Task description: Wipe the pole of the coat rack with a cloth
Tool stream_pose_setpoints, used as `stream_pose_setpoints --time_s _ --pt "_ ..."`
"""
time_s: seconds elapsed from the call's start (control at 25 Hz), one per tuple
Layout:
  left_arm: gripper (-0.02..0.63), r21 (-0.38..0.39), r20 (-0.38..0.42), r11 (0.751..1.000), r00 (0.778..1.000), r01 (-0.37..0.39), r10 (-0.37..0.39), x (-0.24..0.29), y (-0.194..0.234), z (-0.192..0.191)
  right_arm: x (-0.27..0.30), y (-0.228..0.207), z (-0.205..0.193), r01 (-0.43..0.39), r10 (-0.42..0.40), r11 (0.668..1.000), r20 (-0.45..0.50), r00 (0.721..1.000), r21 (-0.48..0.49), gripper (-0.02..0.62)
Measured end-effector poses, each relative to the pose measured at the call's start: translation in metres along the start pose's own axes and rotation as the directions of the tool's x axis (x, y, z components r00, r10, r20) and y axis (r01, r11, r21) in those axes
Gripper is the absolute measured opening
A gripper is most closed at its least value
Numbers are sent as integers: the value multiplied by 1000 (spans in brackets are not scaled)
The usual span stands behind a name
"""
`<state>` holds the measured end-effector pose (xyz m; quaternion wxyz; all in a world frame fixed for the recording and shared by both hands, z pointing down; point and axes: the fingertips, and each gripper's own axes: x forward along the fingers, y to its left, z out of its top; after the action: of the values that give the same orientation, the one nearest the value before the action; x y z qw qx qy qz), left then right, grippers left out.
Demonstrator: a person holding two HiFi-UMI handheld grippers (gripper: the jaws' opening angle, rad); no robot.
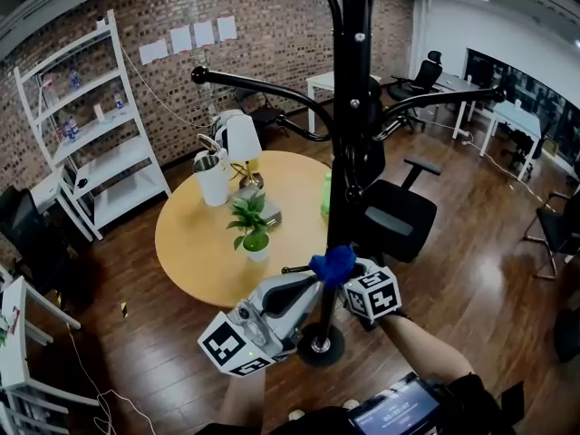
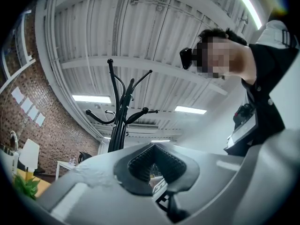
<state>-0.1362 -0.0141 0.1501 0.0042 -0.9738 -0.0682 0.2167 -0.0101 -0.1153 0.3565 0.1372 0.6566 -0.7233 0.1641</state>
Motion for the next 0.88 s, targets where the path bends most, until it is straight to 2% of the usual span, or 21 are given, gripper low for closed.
stream_pose_setpoints --time_s 0.16,0.32,0.48,0.64,0.76,0.88 --pt "5 22 -2 1000 1000 2 -2 1 -1 5 -10 -1 19 -19 18 1000 34 999 21 54" --pt "5 39 20 999 1000 3 -4 7 -2 17 -40 1 84 -28 30 999 169 985 -16 54" --pt "5 70 21 997 999 25 -27 12 -5 24 -84 4 171 0 33 996 348 937 -94 54" --pt "5 79 50 996 998 32 -36 21 -8 37 -122 9 244 20 54 988 468 882 -150 54" --pt "5 99 50 994 997 49 -54 25 -12 42 -135 9 264 25 56 988 507 860 -152 54" --pt "5 112 46 992 997 49 -55 25 -12 43 -127 10 248 20 55 989 495 867 -144 54"
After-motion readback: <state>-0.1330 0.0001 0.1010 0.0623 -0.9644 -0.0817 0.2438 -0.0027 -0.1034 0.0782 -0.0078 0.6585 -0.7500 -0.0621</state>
